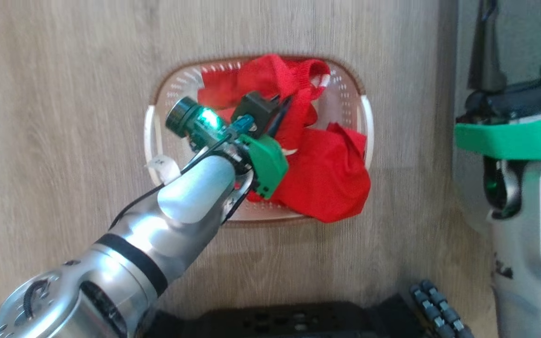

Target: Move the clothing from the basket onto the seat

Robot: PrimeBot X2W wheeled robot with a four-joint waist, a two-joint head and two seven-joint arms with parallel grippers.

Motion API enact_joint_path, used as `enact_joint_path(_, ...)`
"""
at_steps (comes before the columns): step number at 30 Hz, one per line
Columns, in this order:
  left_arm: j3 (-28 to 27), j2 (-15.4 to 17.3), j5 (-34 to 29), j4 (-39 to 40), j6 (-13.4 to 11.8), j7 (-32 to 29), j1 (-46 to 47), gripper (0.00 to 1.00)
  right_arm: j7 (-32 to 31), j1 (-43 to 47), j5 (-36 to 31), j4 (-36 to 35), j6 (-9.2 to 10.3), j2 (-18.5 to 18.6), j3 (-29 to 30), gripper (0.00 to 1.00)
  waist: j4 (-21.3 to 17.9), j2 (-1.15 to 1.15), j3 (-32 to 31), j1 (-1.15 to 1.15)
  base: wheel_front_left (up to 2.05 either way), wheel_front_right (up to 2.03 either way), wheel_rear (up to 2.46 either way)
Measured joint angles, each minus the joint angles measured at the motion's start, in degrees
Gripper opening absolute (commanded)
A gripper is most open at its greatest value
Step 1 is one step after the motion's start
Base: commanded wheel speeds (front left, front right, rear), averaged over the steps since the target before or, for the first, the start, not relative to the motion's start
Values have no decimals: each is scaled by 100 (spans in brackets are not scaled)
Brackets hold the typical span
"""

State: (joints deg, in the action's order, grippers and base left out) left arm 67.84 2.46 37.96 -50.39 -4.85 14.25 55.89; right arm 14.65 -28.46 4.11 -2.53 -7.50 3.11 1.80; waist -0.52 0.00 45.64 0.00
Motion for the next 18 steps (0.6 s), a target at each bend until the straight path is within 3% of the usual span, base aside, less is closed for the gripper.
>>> enact_joint_path(10, -1152, 71, -783, 1105, -60, 2, -826, 0, 0, 796, 14, 777, 0, -1, -104, 100, 84, 0, -1378, 0, 0, 0, 0)
enact_joint_path(18, -1682, 123, -1066, 1505, 163, 2, -1298, 0, -1, 1689, 120, 1258, 0, -5, -185, 100, 186, 0, -2684, 0, 0, 0, 0)
